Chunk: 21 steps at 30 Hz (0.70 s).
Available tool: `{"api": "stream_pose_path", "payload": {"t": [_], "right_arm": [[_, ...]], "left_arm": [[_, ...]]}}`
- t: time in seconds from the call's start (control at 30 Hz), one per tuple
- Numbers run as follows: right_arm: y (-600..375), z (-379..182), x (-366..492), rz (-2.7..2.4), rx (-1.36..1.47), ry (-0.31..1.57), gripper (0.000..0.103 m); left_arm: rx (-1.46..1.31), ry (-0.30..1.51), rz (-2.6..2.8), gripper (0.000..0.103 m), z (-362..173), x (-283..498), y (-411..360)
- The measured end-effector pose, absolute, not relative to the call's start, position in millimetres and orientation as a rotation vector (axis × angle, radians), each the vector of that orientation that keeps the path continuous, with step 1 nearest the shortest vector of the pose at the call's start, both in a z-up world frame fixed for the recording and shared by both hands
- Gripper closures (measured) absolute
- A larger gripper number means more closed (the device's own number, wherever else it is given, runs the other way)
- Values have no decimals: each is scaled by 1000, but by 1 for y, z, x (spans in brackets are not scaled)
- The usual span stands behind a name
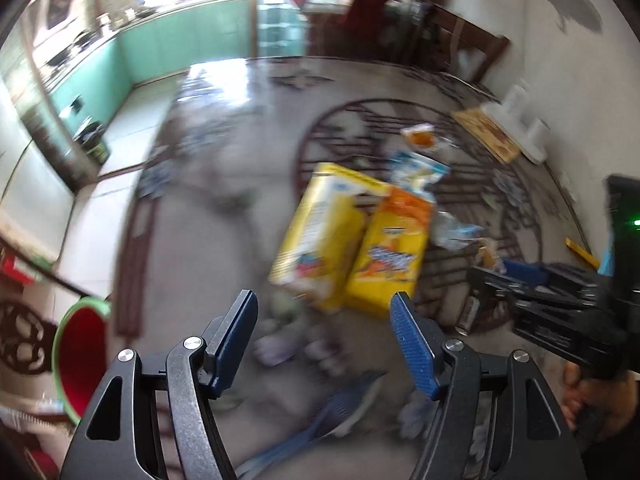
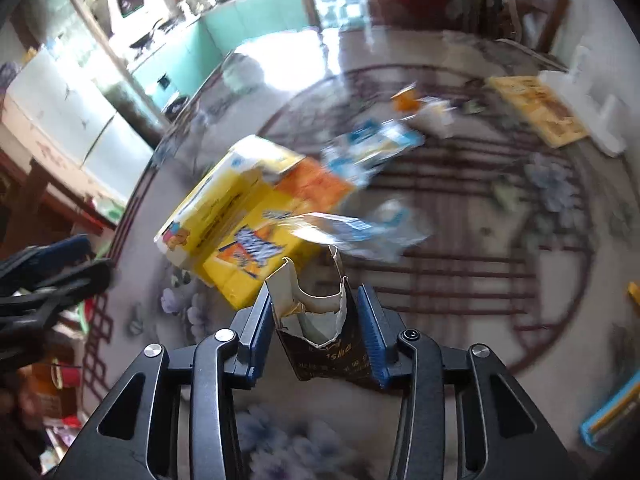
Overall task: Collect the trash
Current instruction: 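Grasp the yellow iced-tea carton with the left gripper while the right gripper grasps a brown paper cup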
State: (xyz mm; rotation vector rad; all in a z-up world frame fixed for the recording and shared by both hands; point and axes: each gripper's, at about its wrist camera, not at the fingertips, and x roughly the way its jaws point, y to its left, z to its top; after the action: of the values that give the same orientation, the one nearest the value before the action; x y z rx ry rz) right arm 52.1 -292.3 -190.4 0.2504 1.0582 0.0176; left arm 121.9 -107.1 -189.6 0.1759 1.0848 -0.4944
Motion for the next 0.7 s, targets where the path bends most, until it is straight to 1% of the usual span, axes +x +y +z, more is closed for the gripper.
{"api": "stream_pose_path", "payload": {"t": [0.2,0.5,0.63,0.7], "right_arm": [[-331,-161,25,-57,261,1035,64],[-335,-114,14,-125,161,954,64],[-330,-106,17,-130,114,929,64],[-327,-103,18,-131,98,921,64]], "left_arm": [[323,1149,-562,35,-235,141,-184],[391,1248,-522,34,-283,160,-212],[418,1221,-552,35,-286,155,-220],[377,1235,-562,45,-287,155,-219]]}}
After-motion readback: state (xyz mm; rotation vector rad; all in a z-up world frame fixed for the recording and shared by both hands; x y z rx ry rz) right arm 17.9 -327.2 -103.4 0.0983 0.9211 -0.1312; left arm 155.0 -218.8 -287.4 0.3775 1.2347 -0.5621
